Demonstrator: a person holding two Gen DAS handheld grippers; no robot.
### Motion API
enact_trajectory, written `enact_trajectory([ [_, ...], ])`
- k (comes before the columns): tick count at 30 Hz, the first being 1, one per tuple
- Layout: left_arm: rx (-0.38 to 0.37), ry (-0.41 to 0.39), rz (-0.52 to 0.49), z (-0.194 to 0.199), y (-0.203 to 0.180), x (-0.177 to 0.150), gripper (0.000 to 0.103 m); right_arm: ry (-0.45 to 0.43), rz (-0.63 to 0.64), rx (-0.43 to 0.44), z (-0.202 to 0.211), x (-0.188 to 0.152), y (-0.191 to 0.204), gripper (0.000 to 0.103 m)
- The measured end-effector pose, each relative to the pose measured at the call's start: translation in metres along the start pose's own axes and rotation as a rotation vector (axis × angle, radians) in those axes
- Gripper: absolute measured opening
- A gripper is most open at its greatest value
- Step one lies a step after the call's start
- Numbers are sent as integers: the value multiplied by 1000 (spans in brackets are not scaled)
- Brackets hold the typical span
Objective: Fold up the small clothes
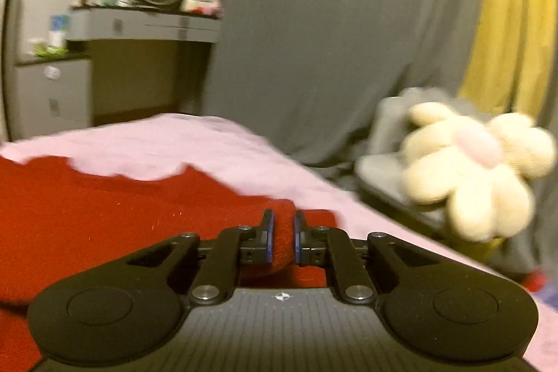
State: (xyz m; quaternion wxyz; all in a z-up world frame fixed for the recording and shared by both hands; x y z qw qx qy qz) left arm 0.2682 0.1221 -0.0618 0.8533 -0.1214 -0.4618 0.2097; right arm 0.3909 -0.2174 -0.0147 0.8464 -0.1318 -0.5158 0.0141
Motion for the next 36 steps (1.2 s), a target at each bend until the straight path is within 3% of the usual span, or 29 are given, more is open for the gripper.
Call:
enact_trajectory([
  [7,0,9,0,-2,3,-2,96,63,44,-62,-18,-21,-10,10],
  [10,8,10,-10,0,2,-1,96,169,51,-35,-35,-32,-9,16],
  [15,-64,-4,39,12,-8,12,95,101,-79,-28,0,-27,-32,20],
  [19,-83,-17,-26,17,-27,23,94,32,-119,70,26,-23,-36,21],
  [21,-103,26,-33,9,-40,27,92,42,-131,132,25,-24,-32,21],
  [24,-190,93,-81,-11,-62,26,91,85,-152,247,15,-32,-17,21],
  [27,-119,161,-168,-40,-74,22,85,127,-181,355,5,-40,3,21],
  [29,-48,171,-225,-54,-74,21,72,137,-147,336,-2,-46,13,19],
  [32,-24,166,-298,-64,-72,21,71,124,-97,241,-7,-49,13,18],
  [34,-13,154,-342,-66,-72,21,71,130,-89,166,-14,-53,3,10],
  [36,-9,156,-370,-65,-73,21,71,144,-109,174,-15,-53,-4,9],
])
Point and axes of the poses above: each gripper's, at about its wrist camera, not at the fingertips, and z roughly against the way its jaws point, y to its left, x to its top, the point moved 3 cm from there along -z, roughly the way its jaws point, and after that the axes turned 2 degrees about z, right-handed, at the moved point
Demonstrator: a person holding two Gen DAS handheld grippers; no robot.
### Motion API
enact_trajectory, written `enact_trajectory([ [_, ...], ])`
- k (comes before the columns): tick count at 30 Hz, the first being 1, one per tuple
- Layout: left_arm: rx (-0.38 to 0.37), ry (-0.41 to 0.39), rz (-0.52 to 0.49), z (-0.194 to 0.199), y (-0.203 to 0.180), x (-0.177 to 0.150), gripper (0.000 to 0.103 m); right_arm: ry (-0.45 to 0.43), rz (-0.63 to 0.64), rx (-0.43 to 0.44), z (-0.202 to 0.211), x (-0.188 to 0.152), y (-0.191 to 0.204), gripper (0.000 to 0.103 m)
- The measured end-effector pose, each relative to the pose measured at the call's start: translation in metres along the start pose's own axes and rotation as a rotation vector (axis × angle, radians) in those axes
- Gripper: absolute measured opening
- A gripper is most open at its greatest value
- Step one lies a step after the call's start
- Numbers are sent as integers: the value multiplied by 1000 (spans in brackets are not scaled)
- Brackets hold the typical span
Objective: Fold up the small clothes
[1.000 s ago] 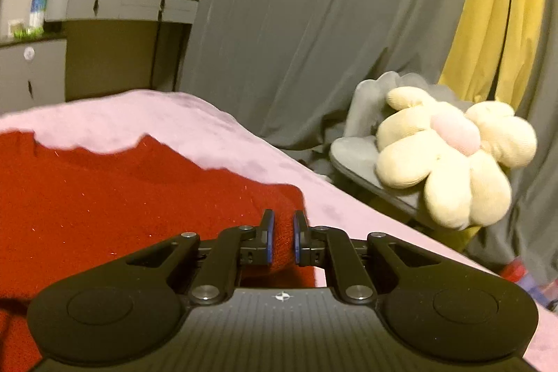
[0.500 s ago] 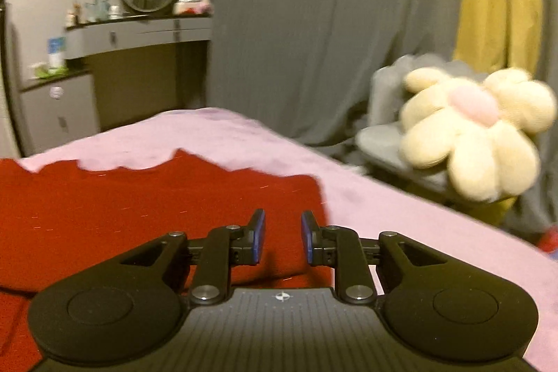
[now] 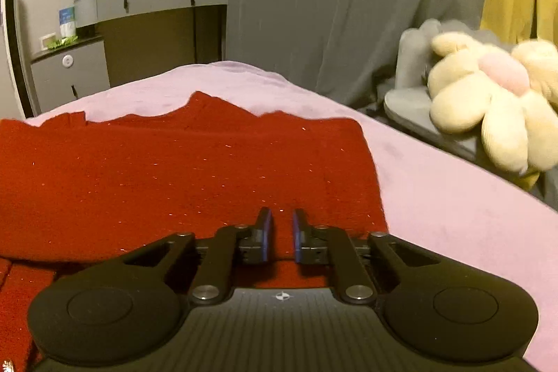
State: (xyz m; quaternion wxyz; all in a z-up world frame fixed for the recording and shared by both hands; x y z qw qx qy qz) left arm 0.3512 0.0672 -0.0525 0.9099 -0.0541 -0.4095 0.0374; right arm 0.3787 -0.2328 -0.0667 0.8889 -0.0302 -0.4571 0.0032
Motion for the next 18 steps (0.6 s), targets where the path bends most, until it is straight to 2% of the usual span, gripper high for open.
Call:
enact_trajectory([
  [2,14,2,9,6,3,1,72,14,6,-7,6,4,1,10],
  [3,23,4,28,11,6,1,76,19,-2,-2,12,5,2,11],
  [5,23,20,35,18,8,-1,94,39,-36,6,24,3,-1,21],
  [6,26,28,23,21,8,-3,96,55,-59,8,31,0,-2,22],
  [11,30,73,-36,43,10,-21,97,114,-140,60,61,-22,-3,22],
  [14,-7,83,14,54,14,-27,97,136,-196,108,73,-26,4,25],
  [16,-40,95,78,59,19,-27,97,143,-260,146,78,-25,5,32],
  [18,-69,99,147,62,26,-26,97,150,-335,176,78,-24,3,32],
])
Point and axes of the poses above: each gripper's, at about its wrist camera, not at the fingertips, and z roughly against the way its jaws point, y to its left, x to its top, the point moved 3 cm from there along -z, roughly the way its jaws point, and after that the axes turned 2 degrees about z, right-handed, at the moved point
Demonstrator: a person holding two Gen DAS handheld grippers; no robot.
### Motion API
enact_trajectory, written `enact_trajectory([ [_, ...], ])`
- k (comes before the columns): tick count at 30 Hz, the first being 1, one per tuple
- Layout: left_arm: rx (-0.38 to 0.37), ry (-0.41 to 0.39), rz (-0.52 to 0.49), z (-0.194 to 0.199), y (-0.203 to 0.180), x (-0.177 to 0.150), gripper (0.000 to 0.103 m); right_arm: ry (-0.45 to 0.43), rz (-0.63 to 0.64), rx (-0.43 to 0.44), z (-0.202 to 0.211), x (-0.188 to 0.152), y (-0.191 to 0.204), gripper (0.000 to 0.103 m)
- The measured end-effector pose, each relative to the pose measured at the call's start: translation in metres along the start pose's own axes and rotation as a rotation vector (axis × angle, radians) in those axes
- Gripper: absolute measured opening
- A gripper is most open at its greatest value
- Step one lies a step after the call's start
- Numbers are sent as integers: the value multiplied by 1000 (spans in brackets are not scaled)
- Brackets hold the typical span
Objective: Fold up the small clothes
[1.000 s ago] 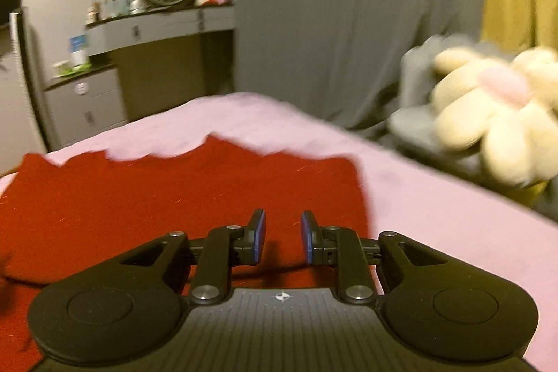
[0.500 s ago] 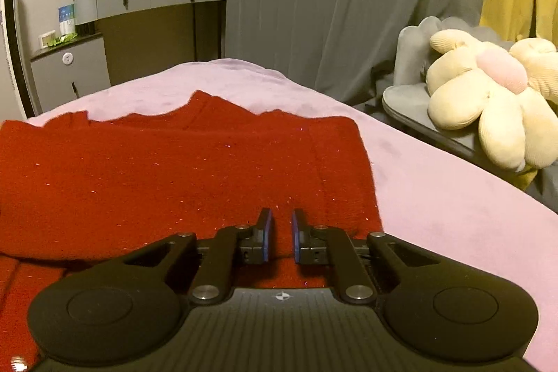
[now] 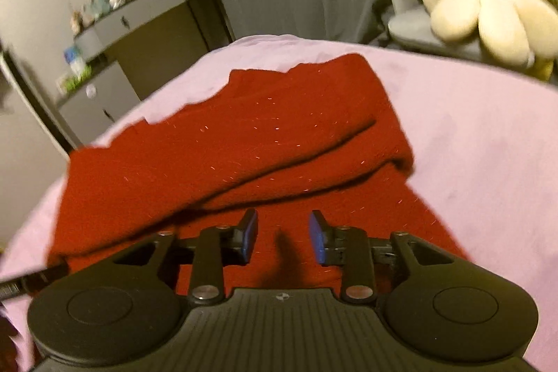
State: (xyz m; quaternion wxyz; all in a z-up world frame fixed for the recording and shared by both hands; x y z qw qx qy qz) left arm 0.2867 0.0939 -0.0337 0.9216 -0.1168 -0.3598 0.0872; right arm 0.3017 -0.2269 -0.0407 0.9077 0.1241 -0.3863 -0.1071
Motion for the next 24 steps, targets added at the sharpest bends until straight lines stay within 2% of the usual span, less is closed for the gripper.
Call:
enact_trajectory([
  [6,-55,-4,77,-4,3,10,97,18,-194,110,-19,6,-4,32],
  [9,-36,-1,99,-15,2,14,97,18,-286,182,-35,13,-5,32],
  [11,-14,4,94,-25,0,16,97,34,-333,189,-49,16,-5,31],
  [15,48,1,77,-36,-1,19,97,50,-372,213,-71,23,-5,21],
  [18,57,20,96,-42,1,19,97,66,-397,217,-82,25,-7,10],
  [23,70,14,82,-41,2,16,97,35,-425,305,-72,20,-11,8],
  [24,75,19,75,-41,1,15,97,47,-400,268,-74,17,-12,7],
])
Point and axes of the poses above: each gripper's, at about its wrist camera, not at the fingertips, and z roughly against the way its jaws point, y to its left, x to its top, the point moved 3 cm from there along -z, roughly the way its jaws point, and after that the axes turned 2 degrees about z, right-handed, at the moved point
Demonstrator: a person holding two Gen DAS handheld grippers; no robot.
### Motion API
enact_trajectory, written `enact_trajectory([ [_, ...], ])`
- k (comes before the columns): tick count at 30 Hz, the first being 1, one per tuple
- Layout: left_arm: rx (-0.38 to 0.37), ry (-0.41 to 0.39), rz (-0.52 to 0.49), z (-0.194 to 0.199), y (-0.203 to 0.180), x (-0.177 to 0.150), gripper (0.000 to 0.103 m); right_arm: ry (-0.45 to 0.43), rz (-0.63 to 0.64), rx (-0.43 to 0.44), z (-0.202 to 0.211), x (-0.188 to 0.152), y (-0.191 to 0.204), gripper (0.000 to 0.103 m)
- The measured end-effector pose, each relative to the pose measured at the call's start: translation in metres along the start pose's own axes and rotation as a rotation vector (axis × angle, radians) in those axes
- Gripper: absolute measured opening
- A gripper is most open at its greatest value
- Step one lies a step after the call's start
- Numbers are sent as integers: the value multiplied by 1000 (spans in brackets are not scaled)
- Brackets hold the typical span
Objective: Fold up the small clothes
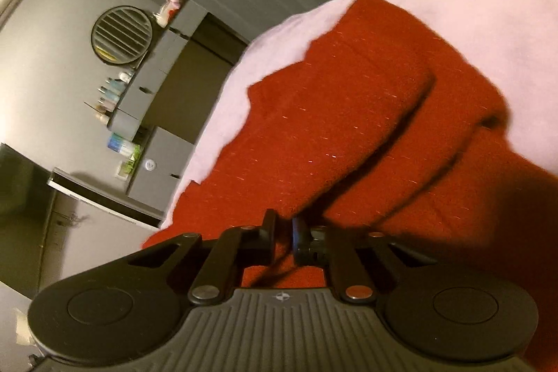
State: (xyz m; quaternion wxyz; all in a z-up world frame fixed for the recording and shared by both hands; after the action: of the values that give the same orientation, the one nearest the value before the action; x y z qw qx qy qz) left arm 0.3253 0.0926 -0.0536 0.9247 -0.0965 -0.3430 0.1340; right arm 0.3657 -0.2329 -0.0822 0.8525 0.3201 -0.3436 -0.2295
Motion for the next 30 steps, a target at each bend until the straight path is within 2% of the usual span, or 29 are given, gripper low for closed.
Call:
enact_trajectory([
  [2,10,2,-14,0,-2,-1,97,1,122,-76,-4,-6,4,7],
  [6,19,13,-22,4,-2,-2,97,-8,246,-174,-7,-9,29,8],
  [8,15,12,-19,7,1,-2,97,-11,292,-180,-6,-11,41,8],
  [10,21,8,-20,9,5,-2,97,-21,250,-123,-1,-9,39,8],
  [12,23,12,-16,9,9,-3,97,-14,295,-200,-4,-9,33,7],
  [14,24,8,-16,12,13,-3,97,-20,315,-196,-4,-11,33,8],
  [17,29,7,-49,17,16,-7,97,-19,276,-165,9,-11,26,18],
  [19,39,5,-91,24,18,-13,97,-26,341,-212,22,-16,23,32],
  [22,20,21,-157,41,24,-25,97,-13,451,-232,57,-29,15,45],
  [23,4,39,-182,48,27,-31,97,0,479,-239,73,-32,10,46],
  [25,-34,89,-235,66,33,-47,97,13,522,-262,104,-38,-2,57],
  [28,-90,209,-291,90,44,-77,97,56,567,-323,153,-50,-30,62],
  [30,-84,265,-338,104,51,-97,97,107,600,-365,181,-56,-48,63],
])
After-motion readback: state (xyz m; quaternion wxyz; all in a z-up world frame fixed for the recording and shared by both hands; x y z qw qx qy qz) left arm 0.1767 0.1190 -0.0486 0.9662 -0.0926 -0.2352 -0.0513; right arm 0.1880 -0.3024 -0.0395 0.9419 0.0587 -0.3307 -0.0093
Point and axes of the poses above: each gripper's, at about its wrist camera, not at the fingertips, and z roughly against the way its jaws point, y to its left, x to its top, the point moved 3 cm from there along -z, roughly the way its jaws point, and after that the axes turned 2 degrees about z, right-handed, at the moved point
